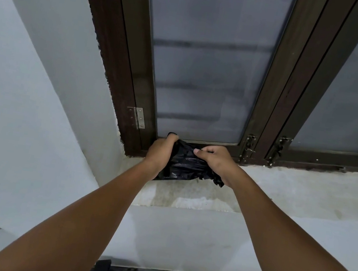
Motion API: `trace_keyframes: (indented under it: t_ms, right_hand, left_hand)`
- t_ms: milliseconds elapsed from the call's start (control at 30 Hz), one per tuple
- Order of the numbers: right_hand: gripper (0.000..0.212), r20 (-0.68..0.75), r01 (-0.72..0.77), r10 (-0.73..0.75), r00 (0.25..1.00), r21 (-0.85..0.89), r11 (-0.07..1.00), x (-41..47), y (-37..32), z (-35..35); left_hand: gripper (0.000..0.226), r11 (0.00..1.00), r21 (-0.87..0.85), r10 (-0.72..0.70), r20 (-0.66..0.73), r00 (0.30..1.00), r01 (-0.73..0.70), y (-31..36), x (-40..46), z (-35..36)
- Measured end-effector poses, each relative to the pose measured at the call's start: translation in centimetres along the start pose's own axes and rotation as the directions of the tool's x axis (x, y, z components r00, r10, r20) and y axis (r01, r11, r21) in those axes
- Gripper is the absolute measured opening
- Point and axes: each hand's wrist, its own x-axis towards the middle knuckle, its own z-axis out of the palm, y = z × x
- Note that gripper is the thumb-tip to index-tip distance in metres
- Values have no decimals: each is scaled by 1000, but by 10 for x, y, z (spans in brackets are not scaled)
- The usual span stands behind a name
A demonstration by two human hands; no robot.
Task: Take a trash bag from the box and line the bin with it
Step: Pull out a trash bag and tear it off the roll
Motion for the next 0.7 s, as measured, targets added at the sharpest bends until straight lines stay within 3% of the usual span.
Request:
trace_keyframes:
  t_ms: [133, 233, 333, 467, 600, 700]
  right_hand:
    - [24, -24, -14, 14, 1000, -10, 1000, -1, -2, -3]
    - [25, -3, 8, -8, 1000, -13, 1000, -2, -5, -6]
    - [28, 11, 17, -17, 1000, 16, 1000, -2, -9, -3]
    - [18, 19, -7, 1, 1000, 286, 958, -5, -8, 5]
    - [14, 24, -84, 86, 996, 584, 807, -9, -9, 19]
    - [11, 11, -99, 127, 992, 690, 717, -11, -11, 27]
  left_hand:
    - [33, 988, 125, 78, 82, 994, -87, -2, 1, -4]
    - [30, 978, 145, 133, 120, 984, -150, -8, 1, -4]
    - [33, 986, 113, 114, 106, 988, -126, -8, 2, -2]
    - [35, 999, 0, 50, 79, 996, -50, -3, 4, -1]
    - [32, 976, -216, -18, 77, 997, 35, 0, 0, 9]
    - [41, 935, -342, -66, 78, 995, 89, 1, -1, 16]
